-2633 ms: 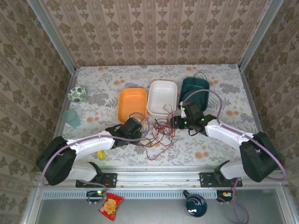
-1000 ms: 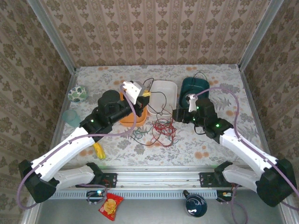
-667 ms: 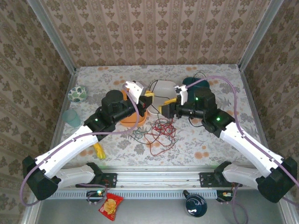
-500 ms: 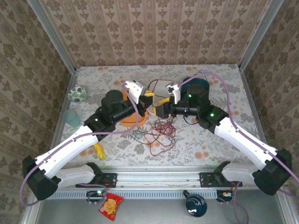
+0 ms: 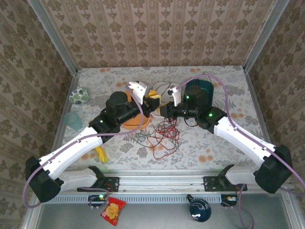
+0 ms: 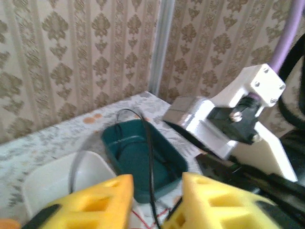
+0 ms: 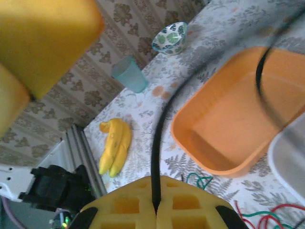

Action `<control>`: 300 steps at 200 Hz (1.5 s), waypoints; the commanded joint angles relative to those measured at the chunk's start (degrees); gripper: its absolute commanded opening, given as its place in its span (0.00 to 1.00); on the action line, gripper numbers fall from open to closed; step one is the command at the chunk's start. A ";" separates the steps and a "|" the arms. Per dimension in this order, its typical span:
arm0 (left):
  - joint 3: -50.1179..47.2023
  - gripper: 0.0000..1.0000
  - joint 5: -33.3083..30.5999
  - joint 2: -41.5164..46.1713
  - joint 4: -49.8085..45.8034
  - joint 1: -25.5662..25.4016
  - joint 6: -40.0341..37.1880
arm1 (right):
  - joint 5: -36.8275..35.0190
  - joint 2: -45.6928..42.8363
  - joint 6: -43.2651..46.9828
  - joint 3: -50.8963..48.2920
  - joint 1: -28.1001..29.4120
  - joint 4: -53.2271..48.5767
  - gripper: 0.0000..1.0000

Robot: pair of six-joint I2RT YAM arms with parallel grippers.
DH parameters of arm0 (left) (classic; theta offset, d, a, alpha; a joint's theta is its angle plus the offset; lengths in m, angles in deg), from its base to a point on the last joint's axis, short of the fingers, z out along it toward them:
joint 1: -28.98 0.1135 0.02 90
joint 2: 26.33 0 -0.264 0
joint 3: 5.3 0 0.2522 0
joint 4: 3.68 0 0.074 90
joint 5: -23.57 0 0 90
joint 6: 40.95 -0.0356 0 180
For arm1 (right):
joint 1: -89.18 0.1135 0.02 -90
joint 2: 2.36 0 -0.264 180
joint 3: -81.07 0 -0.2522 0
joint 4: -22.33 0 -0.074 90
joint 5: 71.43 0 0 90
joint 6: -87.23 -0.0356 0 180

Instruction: Untangle the cables

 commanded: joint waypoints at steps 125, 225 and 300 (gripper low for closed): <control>-15.44 0.76 -9.95 -4.29 -3.47 0.61 3.54 | -31.01 -3.52 16.66 31.01 -6.35 -2.99 0.00; -16.85 0.77 -14.82 -9.02 -3.24 -1.56 7.06 | -55.04 4.22 21.75 41.64 -11.42 7.48 0.00; -16.28 0.78 -14.46 -10.97 -3.10 -1.52 7.46 | -48.56 12.44 11.47 55.26 -20.09 0.66 0.00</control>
